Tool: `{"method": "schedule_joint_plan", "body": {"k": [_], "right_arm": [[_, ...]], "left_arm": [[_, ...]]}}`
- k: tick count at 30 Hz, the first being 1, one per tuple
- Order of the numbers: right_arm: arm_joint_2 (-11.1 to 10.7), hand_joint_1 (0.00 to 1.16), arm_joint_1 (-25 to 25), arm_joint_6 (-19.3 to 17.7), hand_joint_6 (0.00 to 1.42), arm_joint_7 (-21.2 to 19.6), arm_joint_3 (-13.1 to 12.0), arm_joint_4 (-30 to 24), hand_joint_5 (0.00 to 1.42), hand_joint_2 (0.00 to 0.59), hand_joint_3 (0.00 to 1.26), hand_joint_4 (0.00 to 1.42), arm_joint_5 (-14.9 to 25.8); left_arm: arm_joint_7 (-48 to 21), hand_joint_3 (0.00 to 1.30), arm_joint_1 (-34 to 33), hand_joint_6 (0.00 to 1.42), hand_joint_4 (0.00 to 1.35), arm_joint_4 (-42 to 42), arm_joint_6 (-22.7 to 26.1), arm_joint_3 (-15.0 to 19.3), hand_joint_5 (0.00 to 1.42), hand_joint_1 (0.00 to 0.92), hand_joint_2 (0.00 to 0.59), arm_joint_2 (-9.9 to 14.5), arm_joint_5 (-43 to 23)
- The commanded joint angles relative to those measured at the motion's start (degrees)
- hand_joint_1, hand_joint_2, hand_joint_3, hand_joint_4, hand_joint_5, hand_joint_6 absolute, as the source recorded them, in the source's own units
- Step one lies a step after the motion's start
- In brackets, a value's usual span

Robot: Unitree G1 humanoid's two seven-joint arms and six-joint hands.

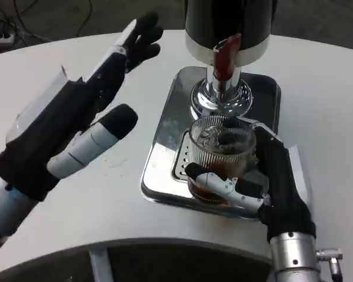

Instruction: Grasp the cup under the faucet to collect the drink, then remove the cup.

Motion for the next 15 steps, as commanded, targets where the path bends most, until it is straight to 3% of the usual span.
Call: {"method": "schedule_joint_plan", "body": {"k": [1,7,15], "right_arm": [[-0.66,0.86,2.74,-1.12,0.8,2.9,0.66,-5.99,0.87,0.171,0.68,0.74,0.67],[-2.05,0.87,5.1,-2.06,0.81,6.64,0.8,-10.2,0.87,0.183,0.68,0.75,1.21],[-4.09,0.85,8.83,-0.42,0.83,14.45,0.13,-20.37,0.88,0.18,0.68,0.75,6.5]], "left_arm": [[-1.32,0.0,3.32,0.01,0.0,-0.39,-3.27,1.64,0.06,0.0,0.124,2.5,0.49],[-1.6,0.0,6.1,0.0,0.0,-0.77,-4.77,2.88,0.06,0.0,0.124,3.78,-0.21],[-3.04,0.0,10.67,0.0,0.0,-2.26,-8.21,4.34,0.06,0.0,0.124,5.39,-0.52]]}}
